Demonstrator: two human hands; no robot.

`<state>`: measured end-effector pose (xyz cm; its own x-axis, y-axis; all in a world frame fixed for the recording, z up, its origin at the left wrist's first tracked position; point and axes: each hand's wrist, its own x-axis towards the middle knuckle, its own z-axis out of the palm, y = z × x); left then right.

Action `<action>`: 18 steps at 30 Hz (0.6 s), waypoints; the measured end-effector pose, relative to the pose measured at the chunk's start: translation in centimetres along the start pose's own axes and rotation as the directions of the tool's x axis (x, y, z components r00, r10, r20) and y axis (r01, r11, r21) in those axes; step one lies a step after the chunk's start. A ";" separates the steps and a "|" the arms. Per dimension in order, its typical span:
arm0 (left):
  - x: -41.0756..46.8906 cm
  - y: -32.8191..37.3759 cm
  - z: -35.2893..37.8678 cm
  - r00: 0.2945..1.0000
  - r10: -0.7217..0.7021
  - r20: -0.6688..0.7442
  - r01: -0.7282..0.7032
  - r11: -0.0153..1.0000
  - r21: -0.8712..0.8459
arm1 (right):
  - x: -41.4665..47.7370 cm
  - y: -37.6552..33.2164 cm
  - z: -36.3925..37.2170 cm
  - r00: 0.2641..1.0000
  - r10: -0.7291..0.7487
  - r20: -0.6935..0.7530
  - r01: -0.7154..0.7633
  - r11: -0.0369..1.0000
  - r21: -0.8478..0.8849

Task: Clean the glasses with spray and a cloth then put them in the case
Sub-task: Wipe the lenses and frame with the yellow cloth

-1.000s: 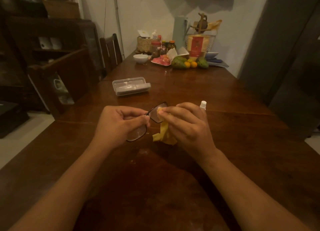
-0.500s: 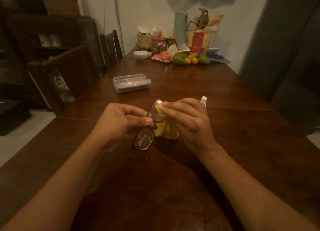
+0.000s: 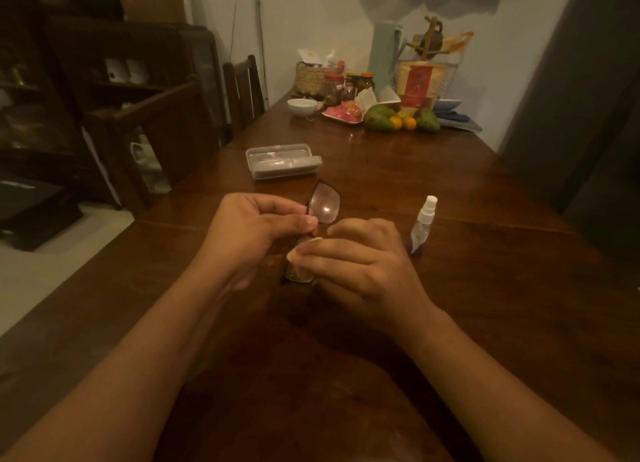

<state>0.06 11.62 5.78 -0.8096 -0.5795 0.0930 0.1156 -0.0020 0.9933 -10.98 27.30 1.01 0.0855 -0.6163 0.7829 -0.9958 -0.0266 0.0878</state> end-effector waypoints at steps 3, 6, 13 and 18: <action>0.1 -0.1 -0.3 0.998 -0.006 -0.060 0.004 1.000 -0.025 | 0.1 -0.5 0.3 0.998 -0.028 0.063 0.027 1.000 0.012; 0.3 -0.1 -0.6 0.996 -0.002 -0.094 -0.002 0.999 -0.044 | -0.3 0.3 0.0 0.996 -0.039 0.077 0.042 0.998 -0.035; 0.3 -0.2 -0.6 0.997 0.018 -0.069 -0.021 0.999 -0.044 | -0.2 0.4 0.2 0.996 0.059 0.061 -0.052 0.994 -0.099; 0.4 -0.1 -1.0 0.997 0.005 -0.076 -0.008 0.999 -0.043 | -0.4 0.1 0.4 0.988 -0.093 0.125 0.101 0.993 -0.056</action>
<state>0.31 10.64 5.61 -0.7630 -0.6398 0.0923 0.1469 -0.0326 0.9886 -11.17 27.22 0.42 0.1731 -0.7050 0.6878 -0.9786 -0.0442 0.2009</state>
